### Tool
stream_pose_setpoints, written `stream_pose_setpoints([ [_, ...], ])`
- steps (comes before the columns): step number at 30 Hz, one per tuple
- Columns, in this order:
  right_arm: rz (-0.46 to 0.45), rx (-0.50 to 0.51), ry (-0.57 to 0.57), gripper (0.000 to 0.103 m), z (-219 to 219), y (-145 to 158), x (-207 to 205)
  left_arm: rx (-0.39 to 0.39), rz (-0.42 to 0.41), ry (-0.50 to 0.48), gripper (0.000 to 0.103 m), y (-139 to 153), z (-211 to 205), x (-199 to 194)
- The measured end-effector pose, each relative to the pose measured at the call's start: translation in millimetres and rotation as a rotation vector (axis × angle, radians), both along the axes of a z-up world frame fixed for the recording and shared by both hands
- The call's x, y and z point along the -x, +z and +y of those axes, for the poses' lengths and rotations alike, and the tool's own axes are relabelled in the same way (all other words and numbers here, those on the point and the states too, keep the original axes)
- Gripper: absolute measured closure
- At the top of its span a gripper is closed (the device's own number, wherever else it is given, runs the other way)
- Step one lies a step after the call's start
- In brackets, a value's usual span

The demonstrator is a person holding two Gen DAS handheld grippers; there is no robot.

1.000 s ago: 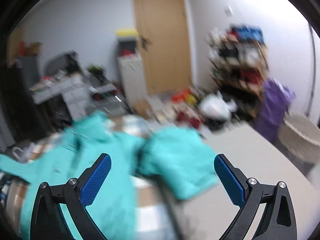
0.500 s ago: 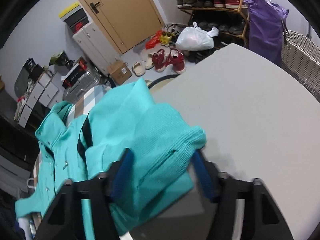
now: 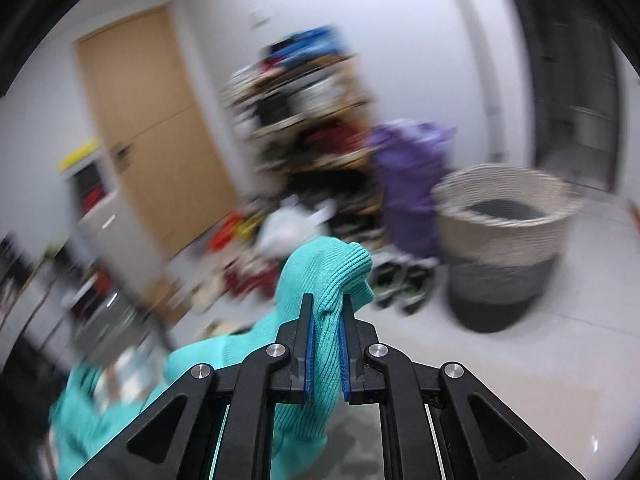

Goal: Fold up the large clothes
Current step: 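Grasp the teal hoodie sleeve cuff with the right gripper and lift it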

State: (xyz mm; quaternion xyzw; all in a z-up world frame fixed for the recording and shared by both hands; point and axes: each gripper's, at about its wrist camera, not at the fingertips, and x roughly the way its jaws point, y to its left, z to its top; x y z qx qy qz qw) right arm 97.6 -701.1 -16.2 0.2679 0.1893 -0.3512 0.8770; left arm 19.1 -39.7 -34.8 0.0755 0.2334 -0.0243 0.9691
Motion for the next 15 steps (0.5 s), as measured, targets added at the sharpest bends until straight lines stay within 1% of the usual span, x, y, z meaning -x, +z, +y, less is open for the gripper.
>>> stream_pose_setpoints([
  [2, 0.008, -0.026, -0.048, 0.094, -16.5, 0.4, 6.2, 0.0, -0.004, 0.002, 0.001, -0.1, 0.2, -0.7],
  [4, 0.046, -0.016, -0.087, 0.094, -24.1, -1.7, 5.4, -0.011, -0.007, 0.005, 0.001, -0.9, 0.2, -1.2],
  [6, 0.072, -0.014, -0.093, 0.094, -25.3, -6.6, -1.4, -0.022, -0.013, 0.009, 0.001, -1.6, 1.1, -1.2],
  [8, 0.09, 0.01, -0.089, 0.094, -23.5, -4.2, -7.6, -0.032, -0.018, 0.013, 0.001, -1.9, 3.6, -1.2],
  [10, 0.104, 0.071, -0.083, 0.094, -14.6, 7.0, -11.2, -0.034, -0.023, 0.021, 0.001, -0.9, 6.9, -0.9],
  [11, 0.101, 0.083, -0.079, 0.094, -12.1, 11.4, -12.7, -0.032, -0.026, 0.024, 0.001, -0.1, 9.1, -1.0],
  [13, 0.063, 0.084, -0.045, 0.094, -6.6, 21.9, -13.6, -0.022, -0.031, 0.034, 0.001, 2.1, 13.5, -1.7],
  [15, 0.024, 0.089, 0.018, 0.094, 9.0, 39.0, -19.9, -0.005, -0.034, 0.046, 0.001, 4.3, 20.2, -2.4],
])
